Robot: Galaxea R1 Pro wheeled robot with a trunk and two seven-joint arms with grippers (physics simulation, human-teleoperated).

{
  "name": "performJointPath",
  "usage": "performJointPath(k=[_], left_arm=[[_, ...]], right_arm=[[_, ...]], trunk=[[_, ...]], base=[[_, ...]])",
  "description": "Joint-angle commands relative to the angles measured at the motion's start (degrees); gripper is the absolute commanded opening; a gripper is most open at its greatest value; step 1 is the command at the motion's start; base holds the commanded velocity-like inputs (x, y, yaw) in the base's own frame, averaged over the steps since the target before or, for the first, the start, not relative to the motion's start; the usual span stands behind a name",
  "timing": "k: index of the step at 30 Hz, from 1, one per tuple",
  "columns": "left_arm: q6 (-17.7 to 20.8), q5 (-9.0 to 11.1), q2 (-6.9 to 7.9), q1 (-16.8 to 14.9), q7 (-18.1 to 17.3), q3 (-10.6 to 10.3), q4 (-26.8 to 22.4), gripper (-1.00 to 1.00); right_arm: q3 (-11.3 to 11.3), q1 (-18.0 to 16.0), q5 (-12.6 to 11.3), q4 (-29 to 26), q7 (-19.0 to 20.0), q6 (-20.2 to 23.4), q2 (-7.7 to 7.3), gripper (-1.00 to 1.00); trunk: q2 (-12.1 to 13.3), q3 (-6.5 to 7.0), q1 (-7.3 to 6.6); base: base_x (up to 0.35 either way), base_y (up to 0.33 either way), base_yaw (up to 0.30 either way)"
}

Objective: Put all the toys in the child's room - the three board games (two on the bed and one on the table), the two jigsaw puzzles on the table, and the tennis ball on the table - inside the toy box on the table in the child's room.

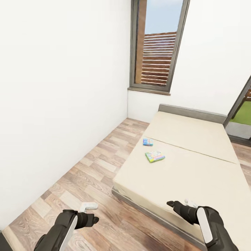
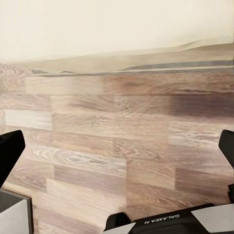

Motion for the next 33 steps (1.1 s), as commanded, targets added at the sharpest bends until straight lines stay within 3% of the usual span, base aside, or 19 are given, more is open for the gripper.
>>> performJointPath(k=[1, 9, 18, 33], left_arm=[[0.28, 0.13, 0.01, -0.03, -0.05, -0.02, -0.06, 1.00], [0.11, 0.13, 0.01, -0.05, -0.05, -0.08, -0.06, 1.00], [0.17, 0.13, 0.03, -0.05, -0.05, -0.02, -0.05, 1.00], [0.26, 0.13, 0.09, -0.06, -0.05, 0.00, -0.05, 1.00]], right_arm=[[-0.25, -0.06, 0.50, -0.05, 0.57, 0.30, 0.07, 1.00], [-0.30, -0.06, 0.49, -0.02, 0.57, 0.30, 0.07, 1.00], [-0.33, -0.06, 0.49, -0.01, 0.57, 0.30, 0.07, 1.00], [-0.22, -0.06, 0.50, -0.01, 0.57, -1.78, 0.07, 1.00]], trunk=[[-0.05, -0.07, 0.02], [-0.05, -0.07, 0.02], [-0.05, 0.11, 0.02], [-0.05, 0.63, 0.02]], base=[[0.092, 0.042, 0.000], [0.032, 0.015, -0.018], [0.004, 0.033, -0.193], [0.000, 0.230, -0.259]])
